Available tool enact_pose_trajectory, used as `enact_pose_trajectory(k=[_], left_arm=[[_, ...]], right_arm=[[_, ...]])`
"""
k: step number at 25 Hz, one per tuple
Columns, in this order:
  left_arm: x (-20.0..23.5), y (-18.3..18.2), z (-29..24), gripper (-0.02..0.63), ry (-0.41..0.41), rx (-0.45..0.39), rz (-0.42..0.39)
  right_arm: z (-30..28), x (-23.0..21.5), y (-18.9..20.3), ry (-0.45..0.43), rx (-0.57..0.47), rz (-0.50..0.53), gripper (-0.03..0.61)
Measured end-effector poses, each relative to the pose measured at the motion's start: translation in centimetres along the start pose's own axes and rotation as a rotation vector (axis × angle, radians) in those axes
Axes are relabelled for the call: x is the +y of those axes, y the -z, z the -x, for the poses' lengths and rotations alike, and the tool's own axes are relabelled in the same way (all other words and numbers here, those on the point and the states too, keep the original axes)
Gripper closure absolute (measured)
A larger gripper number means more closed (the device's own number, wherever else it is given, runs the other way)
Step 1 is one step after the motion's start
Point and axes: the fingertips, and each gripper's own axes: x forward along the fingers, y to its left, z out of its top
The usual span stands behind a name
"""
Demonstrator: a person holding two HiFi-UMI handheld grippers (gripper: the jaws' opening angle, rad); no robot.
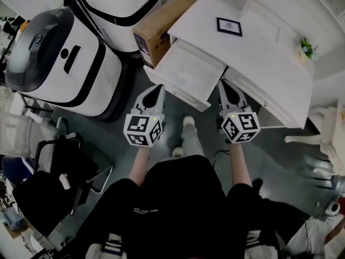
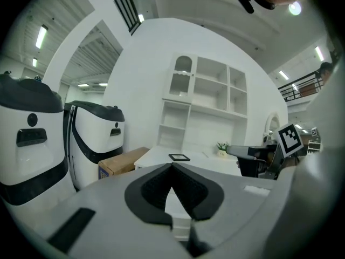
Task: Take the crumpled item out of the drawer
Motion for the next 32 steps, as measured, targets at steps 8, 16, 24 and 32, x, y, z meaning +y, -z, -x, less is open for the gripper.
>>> enact_pose_trajectory(k=[8, 16, 24, 32], left_arm=[[2.6, 1.5, -6.8, 0.615, -0.013, 0.069, 0.057], [5.0, 4.2, -13.1, 0.615, -0.042, 0.166, 0.113], [6.9, 8.0, -18.2, 0.615, -0.06, 0.279, 0.165], [8.1, 10.5, -20.6, 0.615, -0.072, 0.341, 0.201]], right_arm=[[-7.3, -3.1, 2.0, -0.057, 0.091, -0.016, 0.588], [-13.6, -5.8, 5.8, -0.12, 0.213, -0.035, 0.588], [-18.6, -8.0, 11.2, -0.186, 0.356, -0.061, 0.588], [-21.3, -8.3, 16.6, -0.219, 0.48, -0.096, 0.588]])
